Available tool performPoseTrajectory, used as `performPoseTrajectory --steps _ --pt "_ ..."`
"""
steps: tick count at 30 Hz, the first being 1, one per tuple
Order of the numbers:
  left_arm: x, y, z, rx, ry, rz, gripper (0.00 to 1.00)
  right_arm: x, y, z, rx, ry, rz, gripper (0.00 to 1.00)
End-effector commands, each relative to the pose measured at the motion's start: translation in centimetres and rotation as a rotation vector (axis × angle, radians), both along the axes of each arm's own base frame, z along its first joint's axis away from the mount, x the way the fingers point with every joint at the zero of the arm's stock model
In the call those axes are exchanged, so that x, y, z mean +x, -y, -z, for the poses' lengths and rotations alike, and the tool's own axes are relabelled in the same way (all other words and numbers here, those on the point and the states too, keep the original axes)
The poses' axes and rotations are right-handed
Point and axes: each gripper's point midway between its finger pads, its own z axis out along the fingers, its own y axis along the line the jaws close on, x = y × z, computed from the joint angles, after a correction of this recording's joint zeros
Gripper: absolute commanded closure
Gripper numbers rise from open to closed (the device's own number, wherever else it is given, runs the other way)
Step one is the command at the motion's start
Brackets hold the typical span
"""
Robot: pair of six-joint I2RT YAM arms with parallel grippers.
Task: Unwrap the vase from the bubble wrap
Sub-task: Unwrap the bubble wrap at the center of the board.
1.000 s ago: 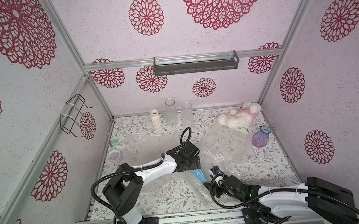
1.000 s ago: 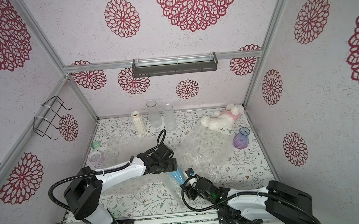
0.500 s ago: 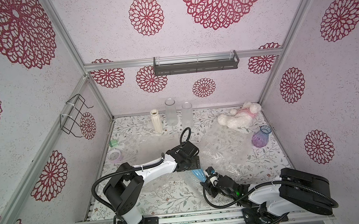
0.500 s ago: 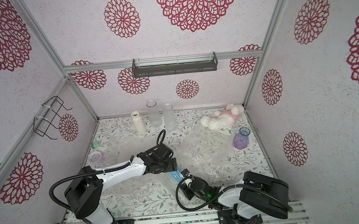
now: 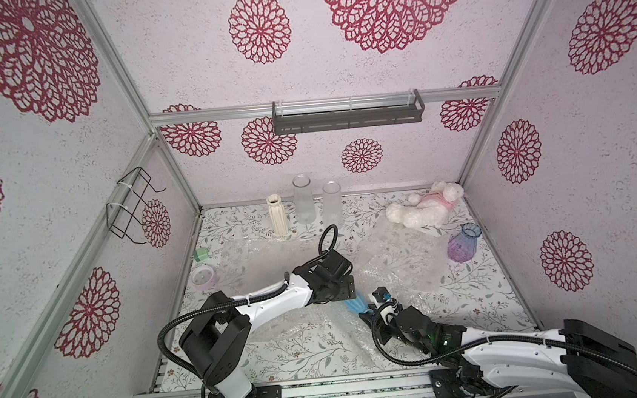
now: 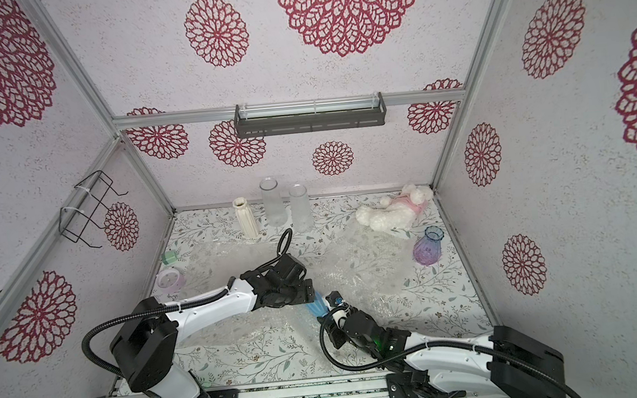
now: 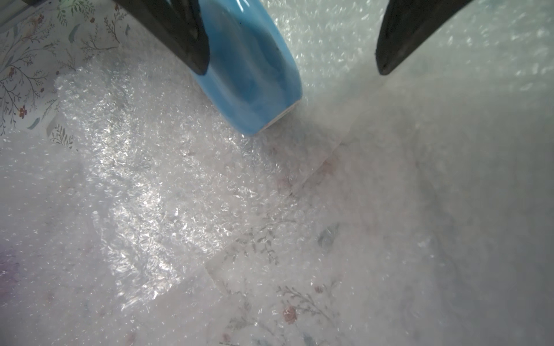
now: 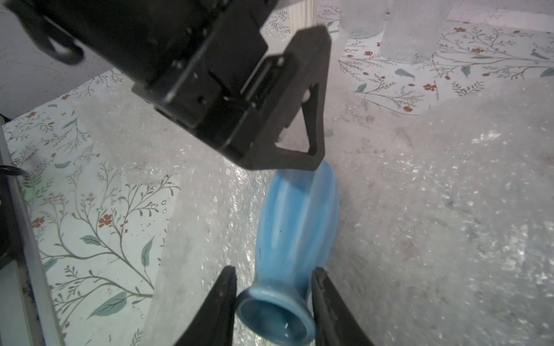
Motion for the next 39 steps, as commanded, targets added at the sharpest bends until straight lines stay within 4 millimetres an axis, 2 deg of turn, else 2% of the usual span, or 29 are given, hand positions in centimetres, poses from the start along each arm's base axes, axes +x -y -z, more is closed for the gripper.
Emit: performPoseTrajectory --steps 1,5,15,20,24,29,32,35,39 --pt "1.2 0.1 -2.6 -0.035 0.071 -0.009 0.10 0.4 0.3 -1.1 -0.033 -0.038 0.047 0.77" --pt "1.5 -0.4 -3.6 -0.036 0.106 -0.018 0.10 1.1 0.3 -1.4 -0.062 -0.084 0.086 0.79" --pt "1.9 -3.5 -6.5 -0.105 0.199 -0.116 0.10 3.4 -0.6 -3.3 -0.051 -0.115 0.141 0.81" --pt "1.3 -4.4 -5.6 -0.096 0.194 -0.137 0.11 4.0 -0.6 -2.8 -0.049 -0.127 0.163 0.81" --pt "0.5 -4.1 -4.9 -0.086 0.201 -0.104 0.12 4.5 1.1 -2.7 0.020 -0.170 0.231 0.81" --pt "0.1 -2.7 -5.3 -0.036 0.270 0.003 0.12 5.1 5.5 -2.3 0.122 -0.219 0.359 0.77" --pt "-0.3 -1.1 -6.1 0.003 0.318 0.081 0.11 5.1 8.0 -2.3 0.161 -0.244 0.436 0.74" --pt "-1.5 0.6 -6.6 0.017 0.336 0.141 0.11 5.2 10.1 -1.9 0.152 -0.269 0.501 0.68" --pt "-3.8 2.3 -5.7 0.025 0.326 0.175 0.11 5.1 10.8 -1.5 0.156 -0.313 0.495 0.63"
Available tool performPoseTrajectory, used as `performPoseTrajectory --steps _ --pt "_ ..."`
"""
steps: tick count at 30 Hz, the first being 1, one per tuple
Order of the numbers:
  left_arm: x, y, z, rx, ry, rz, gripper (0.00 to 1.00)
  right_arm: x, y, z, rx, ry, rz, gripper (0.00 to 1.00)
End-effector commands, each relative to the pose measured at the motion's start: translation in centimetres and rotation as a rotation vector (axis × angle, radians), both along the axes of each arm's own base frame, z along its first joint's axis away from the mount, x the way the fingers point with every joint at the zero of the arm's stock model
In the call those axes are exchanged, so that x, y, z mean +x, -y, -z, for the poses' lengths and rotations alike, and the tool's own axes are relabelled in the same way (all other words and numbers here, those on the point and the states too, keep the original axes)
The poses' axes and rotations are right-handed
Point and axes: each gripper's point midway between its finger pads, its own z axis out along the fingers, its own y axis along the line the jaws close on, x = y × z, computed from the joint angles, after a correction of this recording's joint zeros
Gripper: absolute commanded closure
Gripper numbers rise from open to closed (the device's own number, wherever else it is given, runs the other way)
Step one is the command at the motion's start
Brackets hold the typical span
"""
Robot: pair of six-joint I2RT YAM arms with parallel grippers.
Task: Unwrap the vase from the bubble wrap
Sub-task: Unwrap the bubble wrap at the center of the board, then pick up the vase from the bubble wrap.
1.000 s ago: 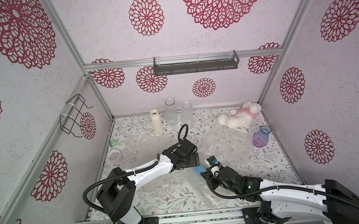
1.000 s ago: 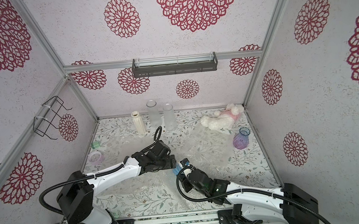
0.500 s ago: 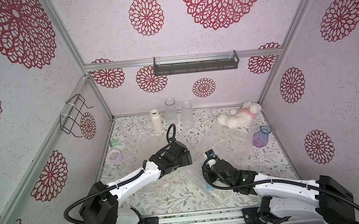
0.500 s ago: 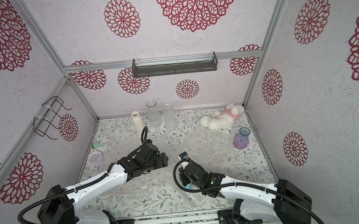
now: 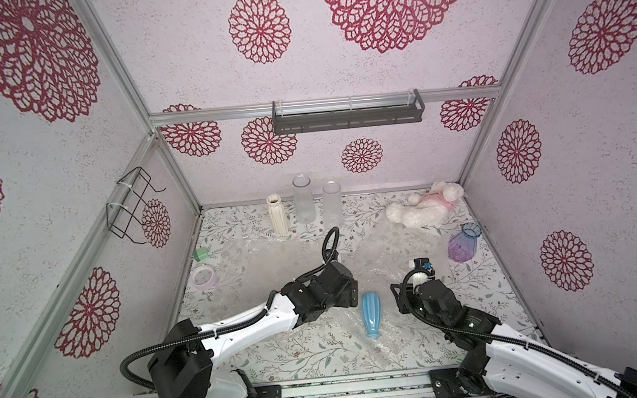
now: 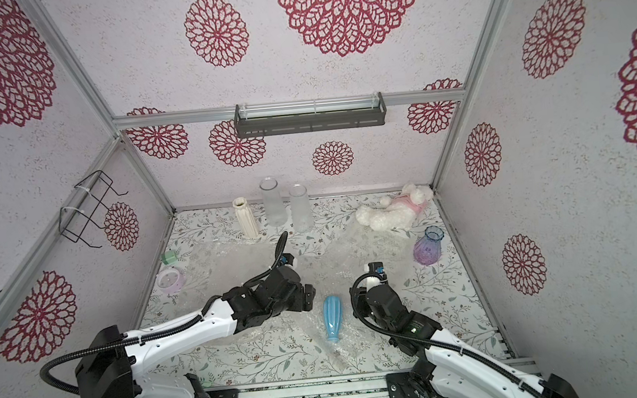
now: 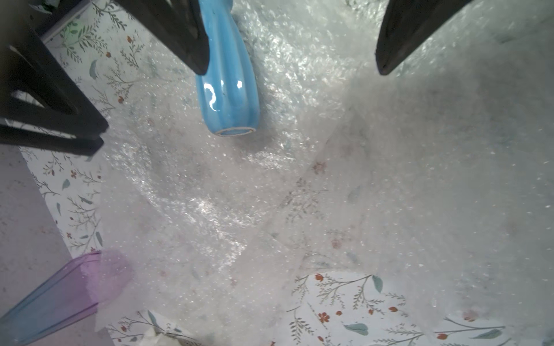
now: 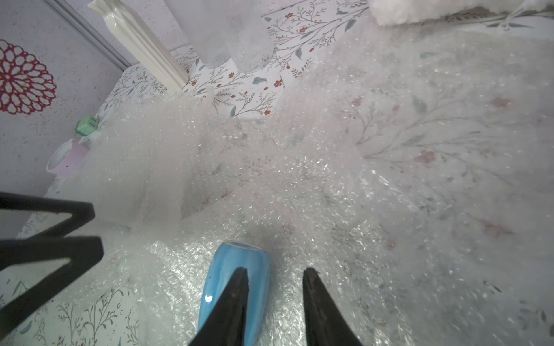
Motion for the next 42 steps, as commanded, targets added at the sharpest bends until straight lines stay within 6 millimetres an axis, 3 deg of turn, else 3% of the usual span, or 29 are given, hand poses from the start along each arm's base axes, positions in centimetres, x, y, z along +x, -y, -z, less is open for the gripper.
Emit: performPoseTrajectory --steps 1,4,9,16,21,30,42 --pt "-1.1 0.8 0.6 0.037 0.028 0.006 0.11 -0.6 0.1 0.6 0.020 -0.061 -0.025 0.61" --pt "-1.6 0.9 1.0 -0.005 -0.009 -0.002 0.10 -1.3 -0.9 0.5 0.004 -0.059 -0.111 0.52" --pt "-0.4 -0.4 0.6 -0.132 -0.080 -0.078 0.10 -3.9 -2.7 1.2 -0.078 -0.035 -0.176 0.38" --pt "1.9 -2.4 0.4 -0.199 -0.121 -0.179 0.08 -7.8 -4.2 3.7 -0.166 -0.067 -0.161 0.33" --pt "2.8 -2.7 0.5 -0.189 -0.119 -0.200 0.07 -9.6 -5.8 4.8 -0.221 -0.091 -0.168 0.33" --pt "3.1 -3.4 0.5 -0.187 -0.107 -0.203 0.07 -10.1 -9.2 5.8 -0.156 -0.117 -0.189 0.33" --pt "2.6 -4.1 0.1 -0.195 -0.093 -0.181 0.07 -9.4 -9.5 8.4 -0.189 -0.162 -0.069 0.43"
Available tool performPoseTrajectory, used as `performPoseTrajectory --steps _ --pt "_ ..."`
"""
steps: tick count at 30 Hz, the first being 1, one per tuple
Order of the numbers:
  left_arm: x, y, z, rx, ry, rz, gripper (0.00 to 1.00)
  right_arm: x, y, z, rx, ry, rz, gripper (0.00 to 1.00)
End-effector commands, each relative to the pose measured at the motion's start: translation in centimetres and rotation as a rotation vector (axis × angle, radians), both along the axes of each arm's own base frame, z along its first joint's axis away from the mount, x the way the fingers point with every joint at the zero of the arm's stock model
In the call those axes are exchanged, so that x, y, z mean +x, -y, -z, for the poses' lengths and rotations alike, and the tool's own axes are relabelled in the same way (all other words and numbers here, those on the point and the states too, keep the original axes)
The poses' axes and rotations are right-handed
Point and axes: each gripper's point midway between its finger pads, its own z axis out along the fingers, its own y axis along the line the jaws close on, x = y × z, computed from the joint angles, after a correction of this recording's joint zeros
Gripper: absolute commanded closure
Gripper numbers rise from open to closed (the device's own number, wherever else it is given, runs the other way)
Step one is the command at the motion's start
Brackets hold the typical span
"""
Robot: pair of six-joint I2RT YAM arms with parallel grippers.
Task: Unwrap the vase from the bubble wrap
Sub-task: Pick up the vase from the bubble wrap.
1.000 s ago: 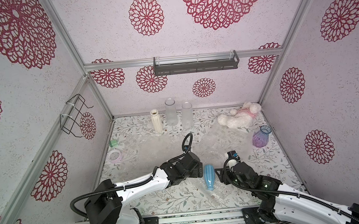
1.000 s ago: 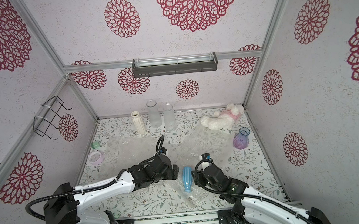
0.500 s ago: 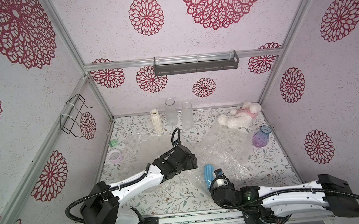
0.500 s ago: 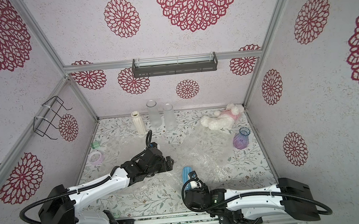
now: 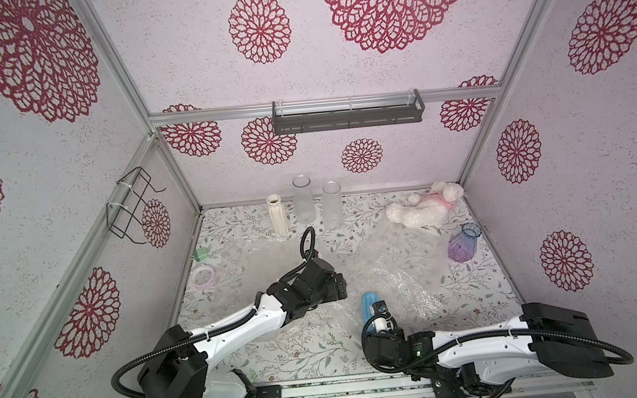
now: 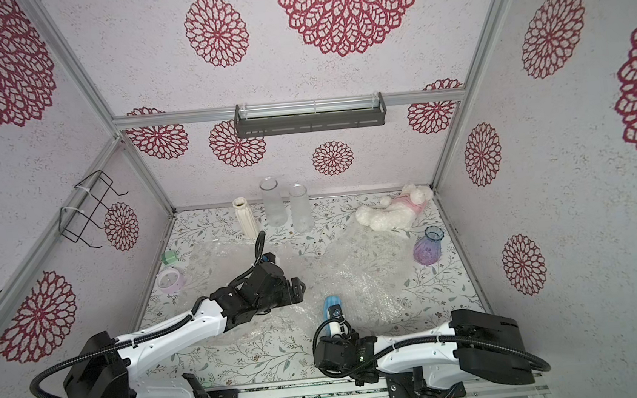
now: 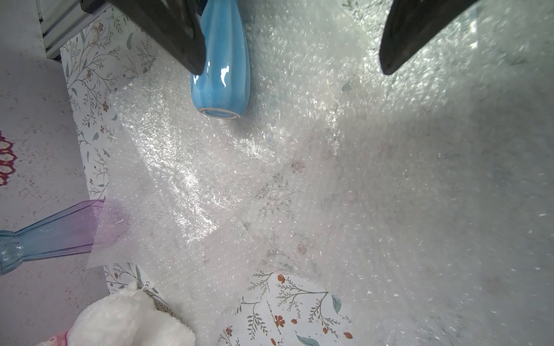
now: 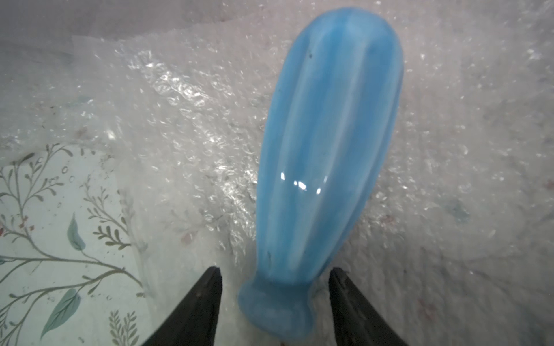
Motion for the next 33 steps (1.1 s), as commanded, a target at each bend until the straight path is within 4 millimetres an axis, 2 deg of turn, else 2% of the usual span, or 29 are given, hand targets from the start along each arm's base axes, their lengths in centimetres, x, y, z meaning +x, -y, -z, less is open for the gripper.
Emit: performPoseTrajectory --steps 1,4,6,14,23,27,33 --pt "0.2 -0.1 -0.9 -0.026 0.030 0.008 0.07 0.7 -0.5 -0.8 0.058 0.020 0.078 0.44" --pt "0.1 -0.1 -0.9 -0.023 0.029 0.016 0.07 0.6 -0.6 -0.2 0.051 0.002 0.088 0.49" --pt "0.1 -0.1 -0.9 -0.020 0.031 0.020 0.07 0.6 -0.7 -0.3 0.044 0.001 0.083 0.57" --pt "0.7 -0.1 -1.8 -0.027 0.051 0.016 0.07 0.1 -1.1 -4.3 -0.016 -0.007 0.011 0.81" --pt "1.4 -0.6 -2.3 -0.032 0.061 -0.007 0.07 1.1 0.7 -9.2 -0.067 0.029 -0.014 0.83" --pt "1.5 -0.6 -2.4 -0.031 0.067 0.003 0.07 1.4 0.6 -10.3 -0.043 0.005 -0.042 0.83" --pt "1.7 -0.4 -3.8 -0.051 0.138 0.048 0.06 0.4 -0.4 -11.1 0.055 -0.125 -0.156 0.82"
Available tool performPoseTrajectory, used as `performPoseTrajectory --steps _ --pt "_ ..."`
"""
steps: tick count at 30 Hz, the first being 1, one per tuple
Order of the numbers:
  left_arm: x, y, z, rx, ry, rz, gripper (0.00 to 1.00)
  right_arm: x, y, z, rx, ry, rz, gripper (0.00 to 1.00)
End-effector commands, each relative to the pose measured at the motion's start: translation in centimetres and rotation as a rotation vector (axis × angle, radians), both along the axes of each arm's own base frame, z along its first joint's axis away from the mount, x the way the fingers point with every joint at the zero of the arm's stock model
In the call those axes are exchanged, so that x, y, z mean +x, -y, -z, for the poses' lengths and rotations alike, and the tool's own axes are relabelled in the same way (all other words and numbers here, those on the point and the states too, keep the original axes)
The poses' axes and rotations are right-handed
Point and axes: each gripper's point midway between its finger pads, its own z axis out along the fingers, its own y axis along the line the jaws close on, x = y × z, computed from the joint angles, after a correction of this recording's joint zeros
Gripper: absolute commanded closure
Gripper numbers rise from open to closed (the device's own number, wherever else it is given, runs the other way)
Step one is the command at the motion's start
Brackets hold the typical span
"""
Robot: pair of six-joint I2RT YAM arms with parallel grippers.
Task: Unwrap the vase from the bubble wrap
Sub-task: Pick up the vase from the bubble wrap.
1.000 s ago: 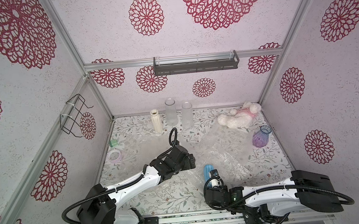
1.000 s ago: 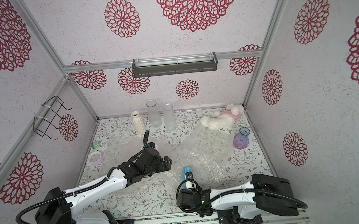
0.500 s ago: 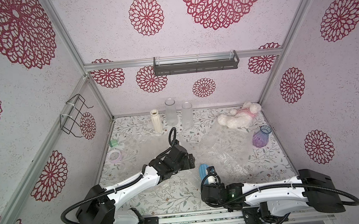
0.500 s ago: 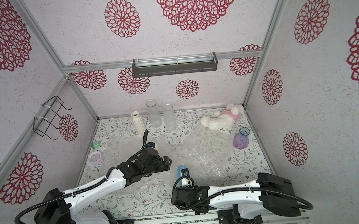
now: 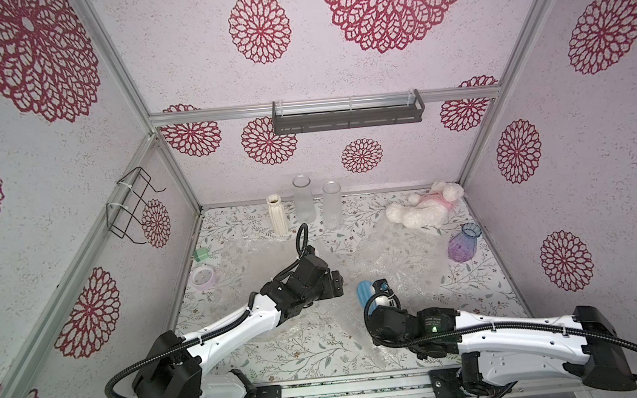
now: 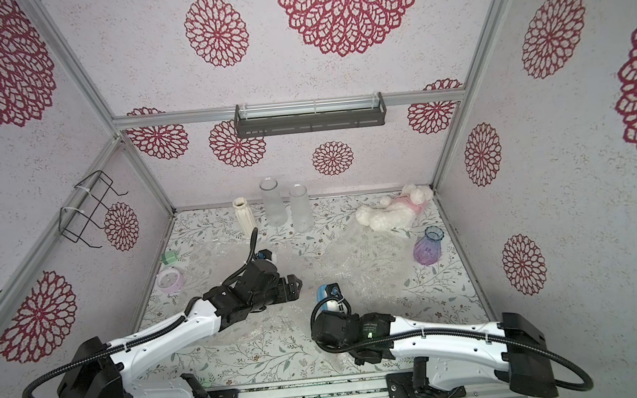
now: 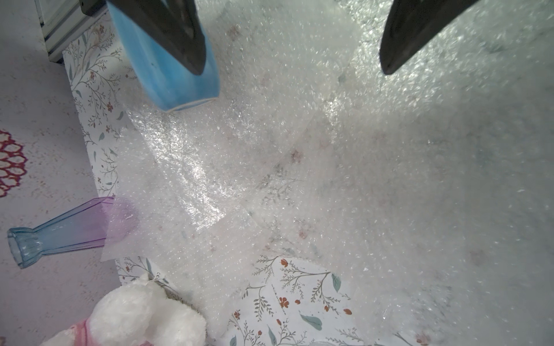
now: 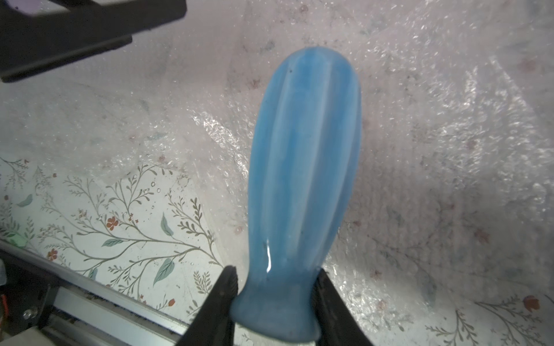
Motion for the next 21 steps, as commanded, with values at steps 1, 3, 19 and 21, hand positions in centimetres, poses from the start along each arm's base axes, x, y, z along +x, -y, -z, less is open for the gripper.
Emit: performPoseTrajectory --steps 1,3,19,21 --pt "0.8 0.5 -2.5 -0.048 0.095 0.041 0.06 -0.6 -0.5 -1.9 0.055 -0.052 -0.092 0.81" --pt "0.8 0.9 -3.1 -0.057 0.116 0.075 0.06 -0.3 -0.1 -2.0 0.064 -0.091 -0.106 0.80" --pt "-0.6 3.0 -4.3 -0.110 0.504 0.347 0.07 3.4 1.4 -5.3 0.271 -0.365 -0.077 0.77" --pt "-1.1 3.1 -4.7 -0.120 0.595 0.383 0.07 4.0 1.7 -5.3 0.293 -0.389 -0.045 0.78"
